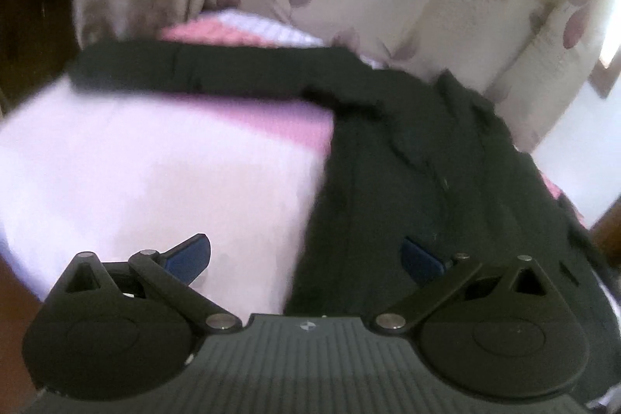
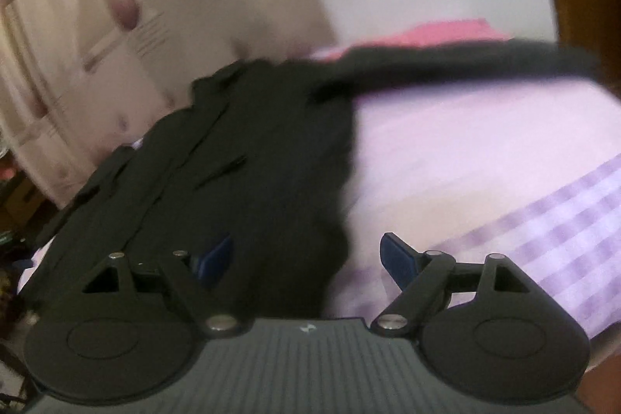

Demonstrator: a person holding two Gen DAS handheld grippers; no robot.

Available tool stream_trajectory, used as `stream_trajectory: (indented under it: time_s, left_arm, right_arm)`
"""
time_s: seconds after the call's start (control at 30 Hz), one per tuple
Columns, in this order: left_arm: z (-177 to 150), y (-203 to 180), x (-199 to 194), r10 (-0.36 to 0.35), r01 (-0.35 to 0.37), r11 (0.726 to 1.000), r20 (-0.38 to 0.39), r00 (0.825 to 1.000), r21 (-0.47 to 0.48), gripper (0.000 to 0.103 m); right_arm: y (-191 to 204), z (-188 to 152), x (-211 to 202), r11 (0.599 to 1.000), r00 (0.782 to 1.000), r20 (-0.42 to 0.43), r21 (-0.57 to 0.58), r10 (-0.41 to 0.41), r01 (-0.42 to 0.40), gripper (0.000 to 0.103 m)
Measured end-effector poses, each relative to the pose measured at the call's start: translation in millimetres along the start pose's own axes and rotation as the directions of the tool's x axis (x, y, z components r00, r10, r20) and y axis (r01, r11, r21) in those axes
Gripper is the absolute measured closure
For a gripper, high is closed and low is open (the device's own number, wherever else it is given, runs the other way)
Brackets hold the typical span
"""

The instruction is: Fold large clothes

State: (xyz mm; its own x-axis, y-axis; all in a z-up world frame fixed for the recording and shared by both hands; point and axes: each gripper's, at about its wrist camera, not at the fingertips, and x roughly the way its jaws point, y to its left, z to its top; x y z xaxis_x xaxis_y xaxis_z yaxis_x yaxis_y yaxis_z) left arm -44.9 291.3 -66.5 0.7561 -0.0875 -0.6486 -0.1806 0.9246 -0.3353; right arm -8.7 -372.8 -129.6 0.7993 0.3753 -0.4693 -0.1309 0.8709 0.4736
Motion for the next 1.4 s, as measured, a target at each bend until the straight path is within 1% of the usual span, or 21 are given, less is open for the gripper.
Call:
stream_trajectory:
  time_s: [0.03,0.07,0.1,0.13,0.17,0.2,0.23,0.27,0.37,0.57,0.7,0.77,0.83,0.9,0.93,0.97,1.03,1.13,1.23,1.33,1.4]
  left_arm:
    - [-7,0,1,-0.028,0.028,1.0,-0.031,0.999,-0.009,0.004]
    - [-12,-2,2,-0.056,0.056,0.998,-0.054,0.997,-0.008,0.007]
    - [-16,-5,3,-0.079,0.08,0.997,-0.064,0.995,0.011,0.007]
    - [-20,-11,3,-0.081,0.084,0.995,-0.061,0.995,0.049,0.008]
    - [-24,-18,2,-0.066,0.071,0.993,-0.055,0.996,0.091,0.017]
    - [-27,-21,2,-0.066,0.072,0.99,-0.055,0.996,0.119,0.038]
    - [-30,-24,2,-0.071,0.079,0.987,-0.061,0.996,0.141,0.052]
    - [-32,-26,1,-0.059,0.068,0.985,-0.064,0.996,0.157,0.073]
    - [-37,-21,-8,-0.091,0.096,0.988,-0.048,0.995,0.122,0.084]
    - [-57,-20,-28,-0.1,0.107,0.985,-0.057,0.993,0.133,0.085]
    - [-62,-20,-37,-0.099,0.102,0.982,-0.031,0.995,0.159,0.083]
    - [-56,-22,-44,-0.084,0.084,0.982,-0.009,0.996,0.171,0.08]
    - [-48,-27,-58,-0.105,0.097,0.981,0.036,0.994,0.17,0.062]
    - [-37,-35,-76,-0.128,0.106,0.978,0.118,0.985,0.18,0.016]
    - [-31,-42,-83,-0.126,0.094,0.978,0.168,0.978,0.187,0.006]
    - [-24,-51,-87,-0.125,0.081,0.978,0.227,0.966,0.194,0.001]
    - [-9,-72,-84,-0.152,0.093,0.971,0.266,0.952,0.222,0.0]
    - [19,-100,-53,-0.176,0.116,0.969,0.278,0.944,0.22,0.0]
    - [38,-124,-14,-0.187,0.127,0.971,0.318,0.929,0.201,0.0]
    - [47,-147,32,-0.153,0.092,0.977,0.33,0.932,0.192,0.0]
    - [53,-160,67,-0.107,0.045,0.981,0.332,0.937,0.19,0.0]
  right_arm:
    - [6,-4,3,1.0,1.0,-0.008,-0.012,0.008,-0.008,0.031]
    - [12,-8,6,1.0,1.0,-0.021,-0.022,0.001,-0.001,0.051]
    - [17,-12,7,1.0,0.999,-0.038,-0.026,-0.011,0.01,0.065]
    - [17,-14,10,1.0,0.999,-0.039,-0.021,-0.014,0.013,0.068]
    - [16,-14,12,1.0,0.999,-0.033,-0.012,-0.012,0.011,0.074]
    - [15,-13,13,1.0,0.999,-0.031,-0.001,-0.014,0.014,0.077]
    - [13,-15,9,1.0,1.0,-0.025,0.015,-0.012,0.012,0.08]
    - [10,-14,7,0.999,1.0,-0.015,0.032,-0.004,0.005,0.083]
    - [13,-18,-5,0.999,1.0,0.003,0.052,0.0,0.0,0.087]
    - [8,-30,-19,0.993,1.0,-0.014,0.116,0.014,-0.012,0.089]
    - [3,-35,-26,0.99,0.999,-0.026,0.142,0.022,-0.018,0.086]
    - [-4,-31,-30,0.978,0.998,-0.004,0.202,0.055,-0.053,0.084]
    - [-11,-24,-41,0.967,0.998,0.034,0.248,0.044,-0.051,0.072]
    - [-18,-15,-60,0.962,0.992,0.122,0.27,0.016,-0.048,0.045]
    - [-23,-9,-72,0.96,0.984,0.176,0.276,0.0,-0.05,0.036]
    - [-27,-3,-80,0.957,0.977,0.215,0.284,-0.014,-0.048,0.025]
    - [-41,14,-88,0.943,0.964,0.262,0.327,-0.033,-0.057,0.023]
    - [-75,40,-82,0.886,0.949,0.315,0.447,-0.029,-0.122,0.023]
    - [-114,63,-62,0.825,0.942,0.329,0.549,-0.069,-0.132,0.023]
    - [-157,79,-40,0.746,0.94,0.327,0.65,-0.099,-0.148,0.023]
    - [-182,91,-24,0.714,0.94,0.311,0.689,-0.14,-0.122,0.023]
